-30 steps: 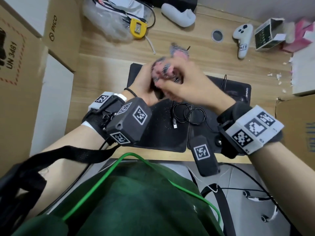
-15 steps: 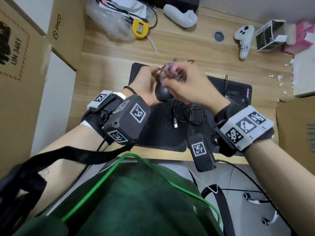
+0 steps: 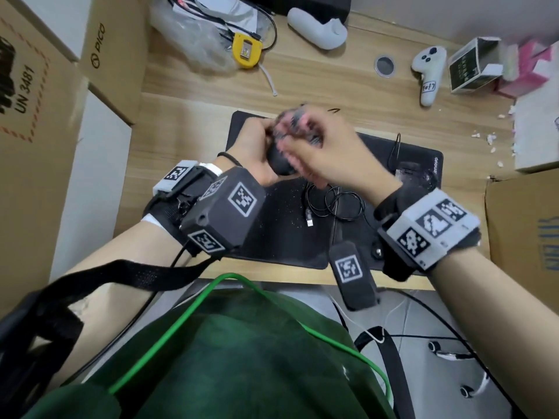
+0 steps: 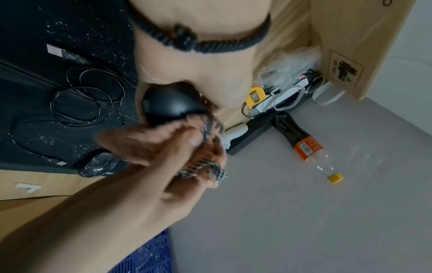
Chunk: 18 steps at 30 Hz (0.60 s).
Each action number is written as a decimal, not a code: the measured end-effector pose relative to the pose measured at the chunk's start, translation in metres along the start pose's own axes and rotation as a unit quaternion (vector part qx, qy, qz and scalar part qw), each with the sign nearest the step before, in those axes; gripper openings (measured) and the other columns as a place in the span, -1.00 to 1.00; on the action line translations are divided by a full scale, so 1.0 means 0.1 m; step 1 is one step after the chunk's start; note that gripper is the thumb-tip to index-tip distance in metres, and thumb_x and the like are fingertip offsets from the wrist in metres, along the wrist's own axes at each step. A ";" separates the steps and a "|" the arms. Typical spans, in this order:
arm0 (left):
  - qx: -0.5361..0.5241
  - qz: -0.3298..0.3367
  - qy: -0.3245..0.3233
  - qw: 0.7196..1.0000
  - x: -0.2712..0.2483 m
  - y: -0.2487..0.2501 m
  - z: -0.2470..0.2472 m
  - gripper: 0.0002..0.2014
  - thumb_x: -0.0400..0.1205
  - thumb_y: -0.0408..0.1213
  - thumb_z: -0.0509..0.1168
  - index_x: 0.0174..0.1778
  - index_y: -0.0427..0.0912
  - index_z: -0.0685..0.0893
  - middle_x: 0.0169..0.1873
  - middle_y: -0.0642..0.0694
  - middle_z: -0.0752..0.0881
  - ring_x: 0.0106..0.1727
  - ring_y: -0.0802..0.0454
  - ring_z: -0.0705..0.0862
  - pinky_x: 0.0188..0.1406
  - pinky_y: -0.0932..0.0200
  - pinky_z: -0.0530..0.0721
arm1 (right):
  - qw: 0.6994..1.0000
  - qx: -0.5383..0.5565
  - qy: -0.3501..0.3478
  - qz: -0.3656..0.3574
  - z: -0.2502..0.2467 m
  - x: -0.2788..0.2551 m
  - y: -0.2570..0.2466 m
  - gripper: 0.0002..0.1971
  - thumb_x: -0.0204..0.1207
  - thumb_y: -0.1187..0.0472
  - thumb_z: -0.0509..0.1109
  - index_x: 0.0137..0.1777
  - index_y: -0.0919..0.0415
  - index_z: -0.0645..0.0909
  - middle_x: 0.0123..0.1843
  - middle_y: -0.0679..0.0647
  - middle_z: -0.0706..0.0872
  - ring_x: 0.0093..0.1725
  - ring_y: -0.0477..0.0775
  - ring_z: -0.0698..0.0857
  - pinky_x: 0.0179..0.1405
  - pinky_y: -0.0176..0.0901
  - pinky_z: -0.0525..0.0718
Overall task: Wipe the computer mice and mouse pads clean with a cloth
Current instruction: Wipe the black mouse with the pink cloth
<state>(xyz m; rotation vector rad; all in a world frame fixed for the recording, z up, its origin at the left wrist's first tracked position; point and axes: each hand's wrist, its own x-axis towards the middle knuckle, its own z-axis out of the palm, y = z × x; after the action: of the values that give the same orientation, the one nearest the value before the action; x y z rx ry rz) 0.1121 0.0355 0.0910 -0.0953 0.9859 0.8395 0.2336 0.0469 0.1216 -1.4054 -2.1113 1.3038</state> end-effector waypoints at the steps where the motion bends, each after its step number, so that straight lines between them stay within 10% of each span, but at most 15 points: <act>1: -0.007 0.004 -0.007 1.000 0.01 0.00 -0.03 -0.51 0.73 -0.22 -0.03 -0.37 -0.31 0.69 -0.51 -0.23 0.73 -0.56 -0.09 0.73 -0.61 0.14 0.72 | 0.998 -0.044 -0.042 -0.035 0.04 -0.05 -0.04 -0.93 0.46 0.25 0.46 -0.10 0.23 0.67 -0.02 0.22 0.77 -0.05 0.09 0.69 0.10 -0.07 0.61; 4: -0.017 -0.005 -0.040 0.999 -0.01 0.00 -0.05 -0.47 0.71 -0.21 0.00 -0.44 -0.32 0.74 -0.41 -0.22 0.74 -0.44 -0.09 0.73 -0.40 0.17 0.72 | 0.991 -0.069 -0.093 -0.068 -0.04 -0.02 0.05 -0.76 0.43 0.14 0.49 0.03 0.25 0.70 0.01 0.03 0.77 0.03 -0.06 0.69 0.16 -0.24 0.57; 10: 0.069 -0.036 -0.054 0.995 -0.02 -0.13 0.08 -0.74 0.68 -0.12 0.02 -0.02 -0.16 0.56 -0.14 -0.20 0.67 -0.17 -0.17 0.64 -0.17 0.05 0.62 | 0.991 -0.047 0.082 0.091 -0.34 0.22 0.40 -0.81 0.56 0.19 0.41 0.15 0.13 0.64 0.03 -0.06 0.69 0.01 -0.11 0.65 0.22 -0.15 0.60; 14: 0.015 -0.029 -0.033 0.999 0.03 -0.10 0.06 -0.66 0.63 -0.07 0.02 -0.16 -0.20 0.61 -0.33 -0.15 0.68 -0.36 -0.07 0.64 -0.27 0.18 0.60 | 0.998 0.038 0.007 0.045 -0.15 0.10 0.19 -0.84 0.56 0.25 0.44 0.11 0.23 0.64 -0.09 -0.10 0.69 -0.19 -0.33 0.64 -0.06 -0.43 0.54; 18: -0.055 -0.043 -0.024 0.997 0.07 -0.03 -0.04 -0.56 0.63 -0.10 -0.07 -0.21 -0.28 0.65 -0.28 -0.24 0.70 -0.28 -0.11 0.64 -0.13 0.10 0.53 | 0.993 -0.024 -0.105 -0.048 -0.11 0.01 0.09 -0.85 0.51 0.24 0.45 0.06 0.22 0.65 0.06 0.07 0.72 0.00 -0.24 0.64 0.15 -0.46 0.51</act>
<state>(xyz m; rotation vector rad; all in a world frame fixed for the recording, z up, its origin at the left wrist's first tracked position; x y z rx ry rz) 0.1134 0.0353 0.0823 -0.2098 0.8834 0.8134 0.2453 0.0543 0.1202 -1.2150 -2.3278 1.4261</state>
